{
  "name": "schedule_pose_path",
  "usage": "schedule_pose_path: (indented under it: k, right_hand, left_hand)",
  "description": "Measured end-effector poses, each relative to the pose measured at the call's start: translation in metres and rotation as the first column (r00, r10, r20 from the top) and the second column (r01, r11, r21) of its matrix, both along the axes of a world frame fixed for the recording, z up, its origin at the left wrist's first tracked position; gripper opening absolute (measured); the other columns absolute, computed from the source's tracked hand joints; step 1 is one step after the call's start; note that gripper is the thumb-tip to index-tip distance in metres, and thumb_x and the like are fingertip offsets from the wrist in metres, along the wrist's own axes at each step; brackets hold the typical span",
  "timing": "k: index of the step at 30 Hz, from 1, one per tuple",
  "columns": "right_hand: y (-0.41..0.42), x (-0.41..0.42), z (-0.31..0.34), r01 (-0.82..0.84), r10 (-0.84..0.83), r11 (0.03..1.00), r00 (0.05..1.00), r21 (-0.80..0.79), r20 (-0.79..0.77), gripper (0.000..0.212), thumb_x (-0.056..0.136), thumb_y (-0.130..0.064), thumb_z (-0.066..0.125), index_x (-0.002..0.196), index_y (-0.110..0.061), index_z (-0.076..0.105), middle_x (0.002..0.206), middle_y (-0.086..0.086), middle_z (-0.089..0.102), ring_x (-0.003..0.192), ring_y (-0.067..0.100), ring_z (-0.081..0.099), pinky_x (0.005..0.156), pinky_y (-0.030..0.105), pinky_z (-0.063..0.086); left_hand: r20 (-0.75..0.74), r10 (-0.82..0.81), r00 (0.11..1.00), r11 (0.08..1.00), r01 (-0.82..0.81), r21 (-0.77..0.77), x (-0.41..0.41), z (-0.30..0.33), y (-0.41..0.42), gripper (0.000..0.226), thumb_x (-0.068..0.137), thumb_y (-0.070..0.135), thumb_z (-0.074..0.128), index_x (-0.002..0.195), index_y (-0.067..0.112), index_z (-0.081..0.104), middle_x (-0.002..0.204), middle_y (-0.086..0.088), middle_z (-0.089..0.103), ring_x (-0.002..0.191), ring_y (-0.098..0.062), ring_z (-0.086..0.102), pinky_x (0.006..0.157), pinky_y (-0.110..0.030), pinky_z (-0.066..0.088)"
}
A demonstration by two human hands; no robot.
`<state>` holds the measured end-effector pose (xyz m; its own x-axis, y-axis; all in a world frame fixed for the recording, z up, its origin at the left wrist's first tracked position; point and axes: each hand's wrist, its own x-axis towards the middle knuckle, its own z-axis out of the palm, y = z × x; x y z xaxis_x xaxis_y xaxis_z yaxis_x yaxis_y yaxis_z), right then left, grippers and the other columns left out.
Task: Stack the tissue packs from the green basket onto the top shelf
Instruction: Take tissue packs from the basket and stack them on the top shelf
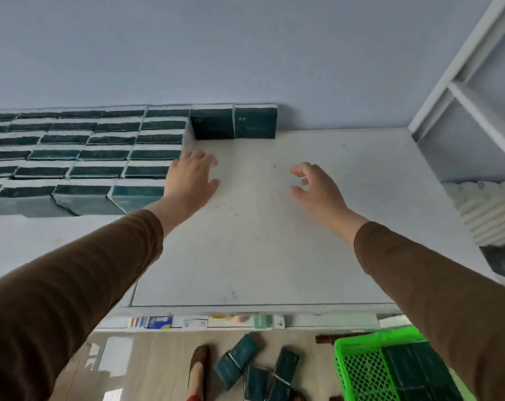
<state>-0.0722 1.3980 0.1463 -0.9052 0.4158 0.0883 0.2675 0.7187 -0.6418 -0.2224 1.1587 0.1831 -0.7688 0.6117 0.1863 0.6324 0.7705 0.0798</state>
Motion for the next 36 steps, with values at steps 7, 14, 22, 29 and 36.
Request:
schedule_pose_path:
  k: [7,14,22,29,36]
  right_hand:
    - [-0.018,0.151,-0.001,-0.059,0.054,0.986,0.998,0.158,0.039,0.028,0.092,-0.023,0.059,0.120,-0.025,0.058,0.120,-0.005,0.055,0.114,0.017,0.050,0.084,0.034,0.045]
    - [-0.055,0.298,-0.022,0.107,-0.099,0.975,0.994,0.196,-0.049,0.026,0.088,-0.017,0.061,0.114,-0.020,0.063,0.115,-0.002,0.058,0.111,0.017,0.047,0.088,0.024,0.034]
    - [-0.030,0.452,-0.097,0.303,-0.306,0.952,0.943,0.041,0.130,0.020,0.092,-0.011,0.062,0.110,-0.017,0.063,0.105,-0.004,0.061,0.097,0.021,0.057,0.085,0.037,0.047]
    - [0.048,0.537,-0.206,0.538,-0.438,0.841,0.738,-0.056,0.513,0.029,0.093,-0.016,0.063,0.122,-0.012,0.059,0.114,0.006,0.065,0.091,0.020,0.059,0.074,0.027,0.037]
    - [0.106,0.556,-0.319,0.578,-0.265,0.806,0.542,-0.126,0.797,0.056,0.087,-0.019,0.068,0.135,0.002,0.046,0.138,0.019,0.053,0.123,0.034,0.056,0.093,0.034,0.045]
  left_hand:
    - [0.068,-0.147,0.987,0.988,0.143,0.062,0.154,-0.021,0.000,0.035,0.090,0.038,0.064,0.121,0.025,0.061,0.124,0.002,0.060,0.117,-0.022,0.051,0.096,-0.039,0.042]
    - [0.091,-0.326,0.941,0.936,0.308,0.169,0.275,-0.048,-0.012,0.034,0.087,0.034,0.066,0.119,0.024,0.061,0.121,0.000,0.058,0.113,-0.023,0.051,0.090,-0.039,0.045]
    - [0.259,-0.454,0.852,0.890,0.420,0.177,0.407,-0.118,0.004,0.037,0.086,0.033,0.065,0.121,0.023,0.060,0.123,0.001,0.057,0.115,-0.023,0.047,0.094,-0.043,0.045]
    - [0.459,-0.491,0.740,0.851,0.521,0.070,0.496,-0.218,0.087,0.044,0.087,0.030,0.064,0.130,0.025,0.055,0.128,0.002,0.053,0.120,-0.020,0.044,0.095,-0.037,0.041]
    - [0.600,-0.399,0.694,0.786,0.596,-0.166,0.534,-0.334,0.199,0.056,0.086,0.017,0.059,0.140,0.021,0.044,0.141,-0.001,0.045,0.129,-0.023,0.043,0.106,-0.043,0.042]
